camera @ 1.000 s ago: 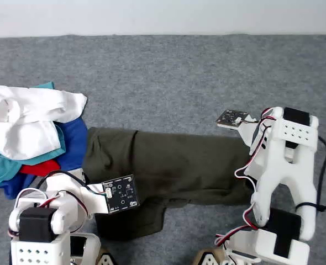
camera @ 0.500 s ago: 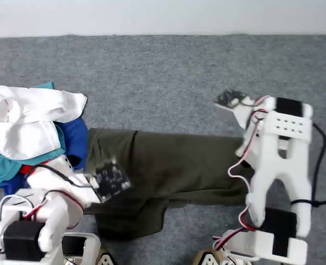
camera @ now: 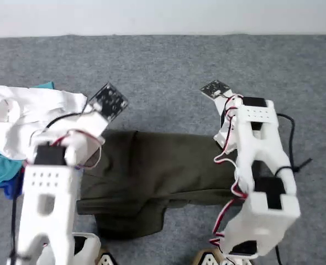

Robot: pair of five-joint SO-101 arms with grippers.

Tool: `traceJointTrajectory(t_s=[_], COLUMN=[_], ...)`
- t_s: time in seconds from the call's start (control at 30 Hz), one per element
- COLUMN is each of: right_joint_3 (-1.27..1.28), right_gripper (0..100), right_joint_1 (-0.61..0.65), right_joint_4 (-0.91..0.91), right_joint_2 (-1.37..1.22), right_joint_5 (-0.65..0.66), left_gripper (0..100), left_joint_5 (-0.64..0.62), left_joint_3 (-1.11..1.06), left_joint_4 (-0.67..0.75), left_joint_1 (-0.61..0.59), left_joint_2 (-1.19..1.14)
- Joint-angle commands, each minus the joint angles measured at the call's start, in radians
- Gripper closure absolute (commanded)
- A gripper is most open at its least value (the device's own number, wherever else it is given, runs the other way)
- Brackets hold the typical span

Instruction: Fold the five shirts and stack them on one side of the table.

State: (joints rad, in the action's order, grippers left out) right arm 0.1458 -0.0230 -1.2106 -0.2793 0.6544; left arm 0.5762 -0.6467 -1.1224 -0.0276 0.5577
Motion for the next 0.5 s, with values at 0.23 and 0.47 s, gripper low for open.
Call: traceJointTrajectory(t_s=[0.23,0.47], right_joint_3=[-0.195,-0.199], right_gripper=[98.3,98.3], right_joint_1=[-0.079,-0.151], right_joint_4=[0.007,0.007], right_joint_2=[-0.205,-0.209], right_joint_5=[-0.018,-0.015], left_gripper=[99,99], left_joint_5=[-0.017,-0.015], left_joint_3=[0.216,0.401], left_joint_4=[0.107,0.015], left_joint_1=[-0.009,-0.087], left_joint_2=[-0.529,-0.796])
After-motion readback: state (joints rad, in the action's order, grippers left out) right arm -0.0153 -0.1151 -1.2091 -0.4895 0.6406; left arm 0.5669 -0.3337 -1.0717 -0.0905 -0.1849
